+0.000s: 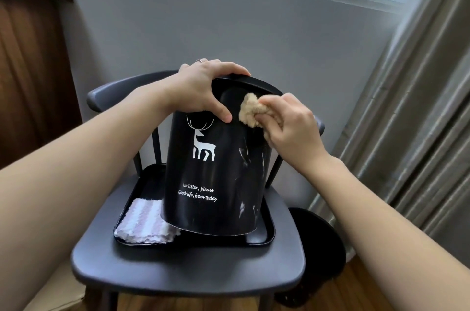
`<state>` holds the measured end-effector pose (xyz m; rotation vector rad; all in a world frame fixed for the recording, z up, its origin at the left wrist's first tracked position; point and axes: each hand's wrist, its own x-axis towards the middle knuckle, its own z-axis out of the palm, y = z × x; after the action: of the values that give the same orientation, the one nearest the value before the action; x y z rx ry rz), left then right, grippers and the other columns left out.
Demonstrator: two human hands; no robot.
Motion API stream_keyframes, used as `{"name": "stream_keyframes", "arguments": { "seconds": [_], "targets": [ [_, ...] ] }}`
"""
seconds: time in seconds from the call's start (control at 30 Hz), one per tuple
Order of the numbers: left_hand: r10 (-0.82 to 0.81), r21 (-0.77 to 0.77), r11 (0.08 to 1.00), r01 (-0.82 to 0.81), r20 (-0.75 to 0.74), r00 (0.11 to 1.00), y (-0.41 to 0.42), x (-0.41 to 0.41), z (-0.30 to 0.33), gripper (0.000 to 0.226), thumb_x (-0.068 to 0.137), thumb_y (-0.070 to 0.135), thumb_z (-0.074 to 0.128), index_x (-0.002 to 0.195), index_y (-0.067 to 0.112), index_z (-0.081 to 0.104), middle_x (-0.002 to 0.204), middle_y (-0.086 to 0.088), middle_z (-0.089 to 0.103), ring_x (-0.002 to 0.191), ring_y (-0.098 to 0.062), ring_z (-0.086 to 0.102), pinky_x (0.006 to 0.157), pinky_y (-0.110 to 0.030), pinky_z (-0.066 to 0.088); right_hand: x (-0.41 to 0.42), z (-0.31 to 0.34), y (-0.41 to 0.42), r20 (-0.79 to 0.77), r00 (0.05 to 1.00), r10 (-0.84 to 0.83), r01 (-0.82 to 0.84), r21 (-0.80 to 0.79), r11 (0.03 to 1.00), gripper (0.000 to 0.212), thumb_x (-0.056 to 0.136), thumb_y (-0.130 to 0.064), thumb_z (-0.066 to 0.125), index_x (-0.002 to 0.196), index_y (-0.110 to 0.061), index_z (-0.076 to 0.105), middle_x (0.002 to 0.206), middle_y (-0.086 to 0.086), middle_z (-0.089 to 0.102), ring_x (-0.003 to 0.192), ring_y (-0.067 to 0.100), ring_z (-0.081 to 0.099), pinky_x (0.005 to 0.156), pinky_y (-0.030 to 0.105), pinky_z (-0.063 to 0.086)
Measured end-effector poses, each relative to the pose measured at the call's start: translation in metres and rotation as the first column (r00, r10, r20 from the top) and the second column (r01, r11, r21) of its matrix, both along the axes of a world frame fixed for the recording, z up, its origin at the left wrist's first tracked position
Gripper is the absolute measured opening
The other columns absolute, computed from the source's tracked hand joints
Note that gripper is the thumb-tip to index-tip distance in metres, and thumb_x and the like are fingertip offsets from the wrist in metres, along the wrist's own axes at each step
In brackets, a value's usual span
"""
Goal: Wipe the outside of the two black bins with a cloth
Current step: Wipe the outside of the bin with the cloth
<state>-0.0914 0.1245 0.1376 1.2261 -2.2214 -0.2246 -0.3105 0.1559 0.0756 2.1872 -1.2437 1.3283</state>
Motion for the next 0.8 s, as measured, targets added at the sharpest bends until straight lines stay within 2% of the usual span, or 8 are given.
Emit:
{"name": "stream_keyframes", "arguments": {
  "seconds": [0.13,0.3,0.37,0.43,0.5,0.57,0.67,0.8],
  "targets": [
    [-0.006,-0.006,1.000,0.006,0.001,1.000,-0.001,-0.002,0.000,0.090,0.063,0.029,0.095,0.137,0.056,0.051,0.106,0.028,0.047,0.119,-0.006,0.031,0.114,-0.036,0.027,0.005,-0.003,-0.001,0.065,0.998,-0.001,0.001,0.011,1.000,0.022,0.090,-0.019,0.071,0.111,-0.013,0.070,0.091,0.003,0.059,0.083,0.019,0.058,0.077,0.031,0.046],
    [-0.012,-0.009,1.000,0.012,0.005,1.000,-0.003,0.001,-0.001,0.089,0.064,0.031,0.094,0.137,0.055,0.050,0.107,0.027,0.049,0.118,-0.004,0.031,0.113,-0.037,0.028,0.003,-0.040,0.025,-0.132,0.977,0.166,-0.166,0.017,0.986,0.023,0.088,-0.013,0.071,0.110,-0.010,0.071,0.085,0.005,0.057,0.073,0.022,0.057,0.070,0.031,0.049],
    [-0.016,-0.013,1.000,0.016,0.002,1.000,-0.003,0.001,-0.001,0.089,0.064,0.030,0.094,0.137,0.055,0.051,0.111,0.025,0.051,0.119,-0.005,0.031,0.114,-0.038,0.028,0.000,-0.039,0.025,-0.173,0.971,0.163,-0.163,0.017,0.987,0.022,0.088,-0.012,0.070,0.109,-0.009,0.072,0.085,0.006,0.057,0.073,0.023,0.056,0.069,0.033,0.050],
    [-0.009,-0.012,1.000,0.009,-0.005,1.000,-0.003,0.001,-0.001,0.089,0.063,0.030,0.094,0.135,0.057,0.050,0.109,0.026,0.051,0.121,-0.006,0.031,0.113,-0.037,0.029,-0.002,-0.029,0.018,-0.100,0.991,0.089,-0.090,-0.010,0.996,0.020,0.088,-0.011,0.071,0.108,-0.009,0.071,0.086,0.007,0.058,0.075,0.023,0.058,0.070,0.036,0.051],
    [-0.010,-0.005,1.000,0.010,-0.014,1.000,-0.003,0.001,-0.001,0.089,0.063,0.029,0.095,0.134,0.059,0.051,0.108,0.029,0.049,0.123,-0.007,0.032,0.113,-0.037,0.029,-0.002,-0.017,0.009,0.028,1.000,0.005,-0.005,-0.006,1.000,0.020,0.089,-0.013,0.071,0.109,-0.012,0.071,0.088,0.005,0.059,0.078,0.019,0.057,0.073,0.034,0.048],
    [-0.016,-0.005,1.000,0.016,-0.012,1.000,-0.005,0.000,-0.002,0.088,0.063,0.029,0.095,0.134,0.058,0.051,0.109,0.027,0.050,0.122,-0.007,0.033,0.115,-0.039,0.030,-0.001,-0.013,0.005,0.079,0.997,-0.024,0.025,0.000,1.000,0.021,0.090,-0.017,0.071,0.110,-0.014,0.070,0.090,0.003,0.059,0.080,0.017,0.056,0.075,0.033,0.047],
    [-0.011,-0.007,1.000,0.011,-0.005,1.000,-0.007,0.000,-0.002,0.088,0.063,0.030,0.095,0.135,0.057,0.051,0.111,0.024,0.051,0.122,-0.007,0.033,0.116,-0.041,0.030,0.001,-0.028,0.017,-0.025,0.999,0.035,-0.035,-0.005,0.999,0.022,0.087,-0.014,0.073,0.109,-0.011,0.071,0.088,0.006,0.058,0.077,0.022,0.058,0.070,0.038,0.051],
    [-0.015,0.001,1.000,0.015,-0.016,1.000,-0.008,0.002,-0.002,0.088,0.063,0.030,0.095,0.134,0.058,0.051,0.108,0.027,0.048,0.122,-0.007,0.034,0.113,-0.037,0.030,-0.004,-0.048,0.034,-0.236,0.957,0.169,-0.170,0.016,0.985,0.022,0.087,-0.011,0.072,0.110,-0.009,0.073,0.084,0.007,0.057,0.073,0.024,0.057,0.066,0.035,0.052]
  ]
}}
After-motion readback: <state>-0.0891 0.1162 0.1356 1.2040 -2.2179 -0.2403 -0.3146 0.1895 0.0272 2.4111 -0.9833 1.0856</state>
